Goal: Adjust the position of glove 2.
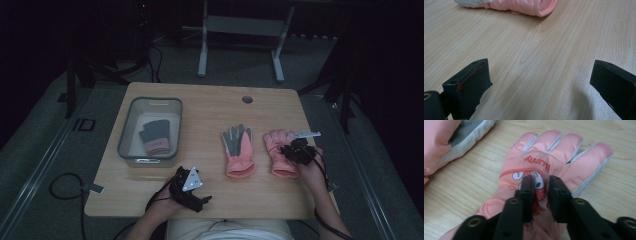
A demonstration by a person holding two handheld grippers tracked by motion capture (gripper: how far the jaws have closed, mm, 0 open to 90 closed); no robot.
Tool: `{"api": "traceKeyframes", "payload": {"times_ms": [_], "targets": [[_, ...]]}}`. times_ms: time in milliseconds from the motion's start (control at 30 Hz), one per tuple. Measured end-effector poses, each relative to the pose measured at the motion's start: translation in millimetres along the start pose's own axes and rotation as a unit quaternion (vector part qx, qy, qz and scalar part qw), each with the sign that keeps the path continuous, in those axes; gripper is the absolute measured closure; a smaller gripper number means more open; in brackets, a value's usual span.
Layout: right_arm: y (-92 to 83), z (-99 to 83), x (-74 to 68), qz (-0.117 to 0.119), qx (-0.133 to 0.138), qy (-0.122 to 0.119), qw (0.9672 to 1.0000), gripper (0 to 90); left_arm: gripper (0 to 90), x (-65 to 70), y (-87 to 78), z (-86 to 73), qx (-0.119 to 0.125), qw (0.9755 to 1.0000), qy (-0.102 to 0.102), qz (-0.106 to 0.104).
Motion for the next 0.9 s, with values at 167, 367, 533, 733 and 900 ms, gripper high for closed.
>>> {"api": "traceKeyframes", "payload": {"times_ms": [167,367,533,733,900], "targets": [[1.0,0.4,-2.8,-0.005,-0.004,0.011,0.9999,83.9,2.6,0.0,-0.1,0.3,0.001,1.0,0.0,0.0],[-12.9,8.8,-0.3,-0.012,0.005,0.044,0.9989,86.2,2.6,-0.2,-0.1,0.3,0.002,1.0,-0.001,-0.001],[-34.9,25.5,-0.9,-0.02,0.028,0.057,0.9978,86.3,2.7,-0.4,-0.1,0.2,0.001,1.0,-0.001,0.0],[-66.5,54.9,-8.1,-0.022,0.063,0.055,0.9962,86.4,2.6,-0.6,-0.3,0.3,0.002,1.0,-0.002,0.0],[-89.2,78.6,-19.9,-0.017,0.093,0.048,0.9943,86.4,2.6,-1.0,-0.6,0.1,0.002,1.0,-0.002,-0.001]]}}
Point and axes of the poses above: each handheld gripper's, and its own axes: y roughly forward along the jaws, z roughly out of its top, x roughly to its right, the point moved 6 cm from there along y, roughly forward along the jaws, and after that the axes turned 11 degrees about -z, right-handed, at the moved point
